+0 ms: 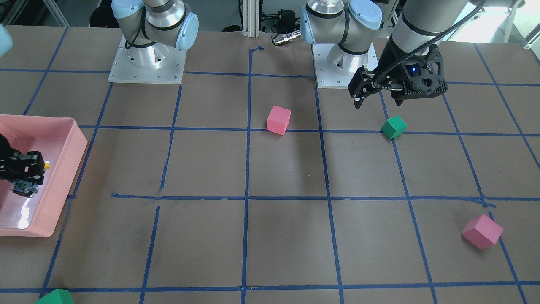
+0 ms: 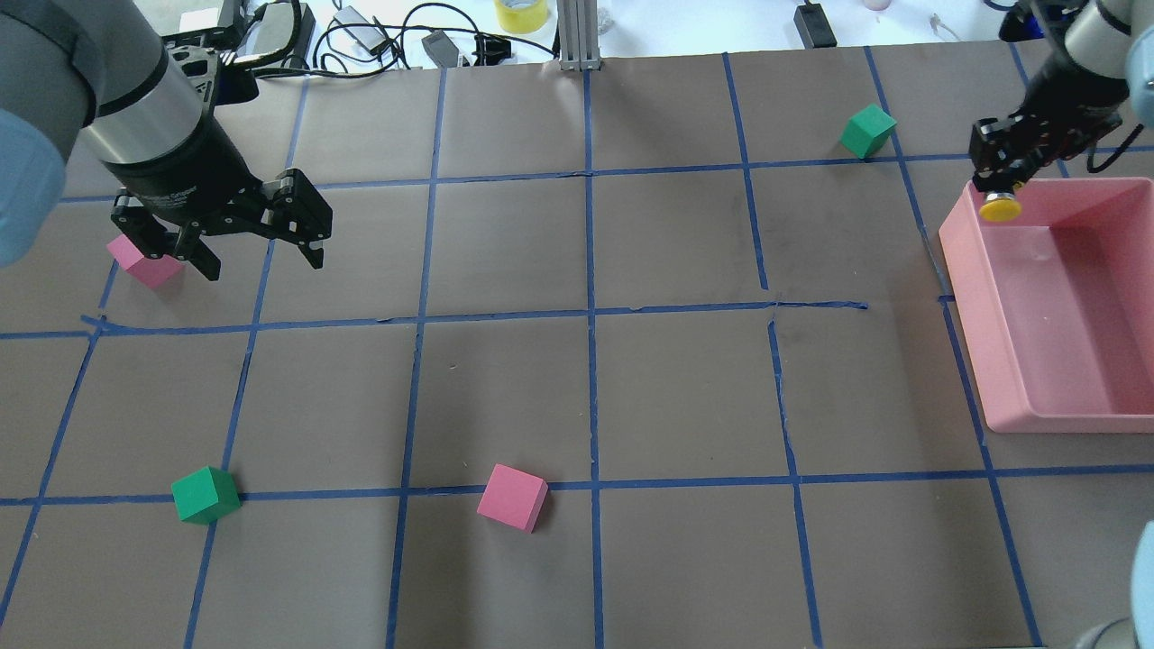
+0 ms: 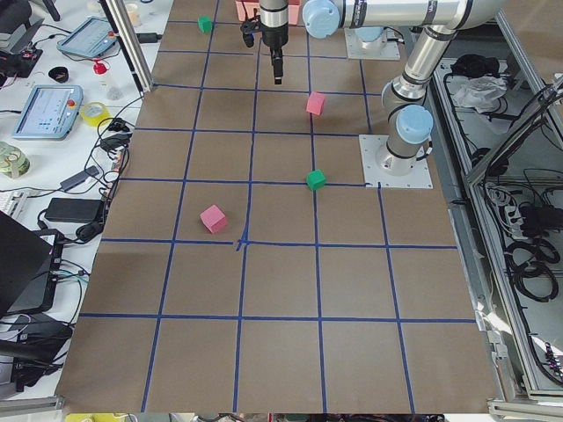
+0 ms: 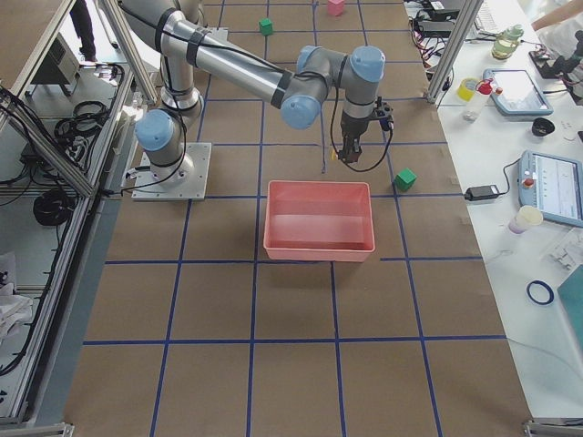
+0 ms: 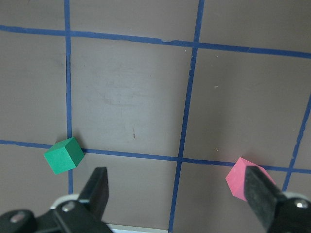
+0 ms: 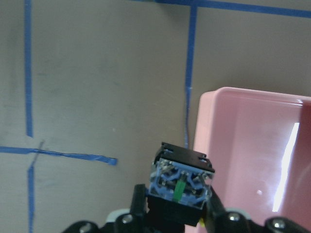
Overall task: Align button upright
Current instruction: 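Lift the switch out of the bin with the right gripper toward table center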
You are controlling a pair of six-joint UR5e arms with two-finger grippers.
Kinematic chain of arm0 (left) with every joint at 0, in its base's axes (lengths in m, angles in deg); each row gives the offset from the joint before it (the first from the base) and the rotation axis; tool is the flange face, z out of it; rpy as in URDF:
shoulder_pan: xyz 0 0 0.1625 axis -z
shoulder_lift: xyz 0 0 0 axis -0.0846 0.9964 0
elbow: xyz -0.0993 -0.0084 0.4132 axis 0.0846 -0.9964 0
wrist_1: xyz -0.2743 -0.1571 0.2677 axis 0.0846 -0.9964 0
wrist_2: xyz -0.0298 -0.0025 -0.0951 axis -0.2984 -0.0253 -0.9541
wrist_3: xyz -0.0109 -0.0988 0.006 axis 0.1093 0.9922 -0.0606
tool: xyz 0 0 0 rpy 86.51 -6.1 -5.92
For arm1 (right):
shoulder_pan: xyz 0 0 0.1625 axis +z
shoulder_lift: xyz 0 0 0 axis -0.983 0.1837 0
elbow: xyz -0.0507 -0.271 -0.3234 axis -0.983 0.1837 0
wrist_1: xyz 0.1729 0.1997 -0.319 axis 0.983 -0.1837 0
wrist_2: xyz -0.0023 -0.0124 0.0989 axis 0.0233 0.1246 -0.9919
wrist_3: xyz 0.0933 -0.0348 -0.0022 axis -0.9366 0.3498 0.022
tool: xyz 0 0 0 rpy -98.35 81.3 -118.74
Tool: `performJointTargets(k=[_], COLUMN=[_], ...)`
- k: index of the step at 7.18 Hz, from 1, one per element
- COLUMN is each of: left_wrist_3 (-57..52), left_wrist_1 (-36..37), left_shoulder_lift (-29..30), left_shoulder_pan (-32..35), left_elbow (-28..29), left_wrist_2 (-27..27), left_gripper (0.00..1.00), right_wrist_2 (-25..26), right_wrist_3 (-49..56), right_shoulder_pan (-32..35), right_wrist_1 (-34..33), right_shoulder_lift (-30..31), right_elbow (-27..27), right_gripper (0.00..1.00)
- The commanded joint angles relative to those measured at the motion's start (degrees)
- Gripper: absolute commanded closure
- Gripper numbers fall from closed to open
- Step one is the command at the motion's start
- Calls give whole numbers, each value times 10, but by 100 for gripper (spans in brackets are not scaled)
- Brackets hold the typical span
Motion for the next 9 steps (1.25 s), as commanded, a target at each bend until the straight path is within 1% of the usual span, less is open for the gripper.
performJointTargets(k=[1,2,3,4,6,8,9], left_wrist_3=[6,3,-1,0,0,-1,-1], left_wrist_1=[1,1,0,-9,-4,-3,-9], left_shoulder_lift=[-4,-4,-6,-11,-12,-9,-10], left_shoulder_pan=[0,0,0,1,1,-4,-1], left_elbow=[-9,-9,-9,-9,-6,-2,-4], left_wrist_2=[-3,-1,-3,-3,3,-5,2], left_gripper=[0,0,0,0,0,0,0], right_wrist_2=[-17,-51,-89,-95,-93,-86,-84], right_wrist_3=[-133,-174,-180,-196,-235,-242,-244], right_shoulder_pan=[119,164,203,256,331,379,395], right_wrist_1=[-2,-4,-15,-48,-131,-183,-208], right_shoulder_lift=[-6,-17,-28,-38,-95,-137,-159], right_elbow=[1,1,0,0,0,0,-3], right_gripper=[100,100,100,100,100,100,100])
